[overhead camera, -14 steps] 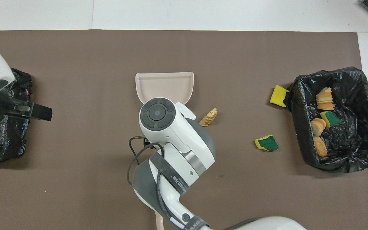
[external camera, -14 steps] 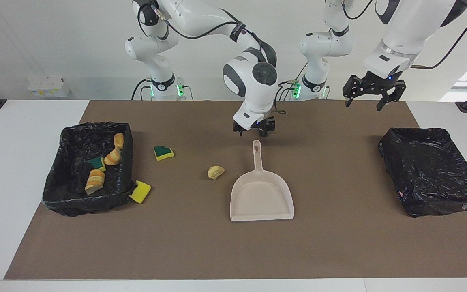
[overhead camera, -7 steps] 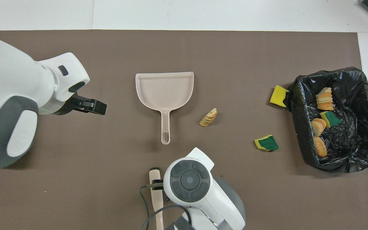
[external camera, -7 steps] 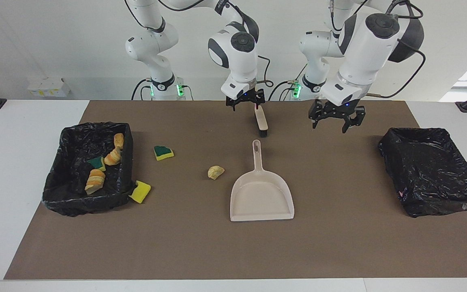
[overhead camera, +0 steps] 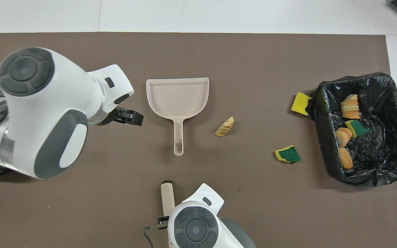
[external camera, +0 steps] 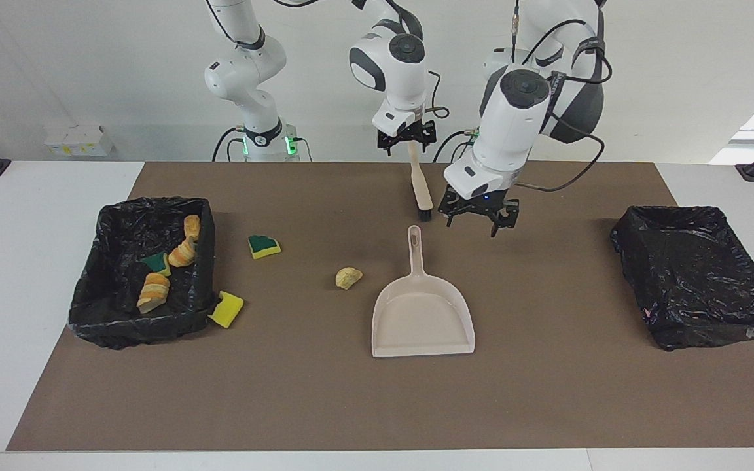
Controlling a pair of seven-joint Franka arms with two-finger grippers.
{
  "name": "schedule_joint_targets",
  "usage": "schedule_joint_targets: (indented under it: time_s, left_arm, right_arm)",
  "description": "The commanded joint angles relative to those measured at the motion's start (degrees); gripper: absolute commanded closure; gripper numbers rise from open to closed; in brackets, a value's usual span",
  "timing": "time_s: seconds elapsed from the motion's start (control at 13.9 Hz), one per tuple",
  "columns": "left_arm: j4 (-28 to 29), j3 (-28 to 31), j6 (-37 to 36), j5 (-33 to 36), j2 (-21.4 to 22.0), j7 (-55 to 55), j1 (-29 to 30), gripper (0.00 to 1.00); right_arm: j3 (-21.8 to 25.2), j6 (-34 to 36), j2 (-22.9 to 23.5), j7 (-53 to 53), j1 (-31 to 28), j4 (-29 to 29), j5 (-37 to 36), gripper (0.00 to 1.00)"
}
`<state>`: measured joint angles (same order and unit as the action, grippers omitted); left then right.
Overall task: Sweep and dump trash in bin
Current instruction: 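Reach the left gripper toward the dustpan handle while the right gripper withdraws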
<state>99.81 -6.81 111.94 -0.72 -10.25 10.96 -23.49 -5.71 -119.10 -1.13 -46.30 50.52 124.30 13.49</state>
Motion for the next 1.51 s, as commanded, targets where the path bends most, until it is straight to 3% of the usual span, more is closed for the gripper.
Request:
schedule_joint_targets:
  time_s: [0.0, 0.22, 0.5, 0.65, 1.01, 1.15, 1.37, 1.44]
  left_arm:
    - [3.80, 0.92, 6.78, -0.24, -0.91, 4.31, -3.48, 0.00]
    - [3.99, 0.92, 8.90, -0.24, -4.07, 8.62, -4.80, 0.00]
    - [5.66, 0.92, 11.53, -0.24, -5.13, 11.80, -5.86, 0.00]
    - [5.66, 0.92, 13.29, -0.24, -5.83, 12.50, -5.86, 0.09]
    - [5.39, 1.01, 16.55, -0.16, -8.47, 15.75, -7.18, 0.16]
    - [5.57, 0.92, 16.20, -0.16, -8.56, 15.75, -7.35, 0.32]
    - [5.57, 1.01, 16.20, 0.02, -8.56, 15.67, -7.36, 0.46]
    - [5.39, 1.01, 16.11, 0.54, -8.56, 15.49, -7.36, 0.57]
  right_arm:
    - [0.09, -3.77, 1.82, -1.59, 1.51, 0.94, 1.28, 0.01]
    - [0.09, -5.17, 3.67, -1.68, 3.35, 2.07, 1.27, 0.05]
    - [0.09, -8.95, 4.11, -1.68, 4.85, 4.37, 1.27, 0.08]
    - [0.09, -8.87, 4.03, -1.07, 4.85, 4.63, 1.27, 0.10]
    - [0.09, -8.87, 4.03, -0.01, 4.85, 4.63, 1.27, 0.18]
    - [0.09, -9.13, 5.51, -0.10, 5.72, 4.46, 1.19, 0.19]
    - [0.09, -8.79, 6.31, -0.10, 6.52, 3.84, 1.10, 0.23]
    - [0.09, -8.52, 6.49, -0.01, 6.52, 3.75, 0.92, 0.23]
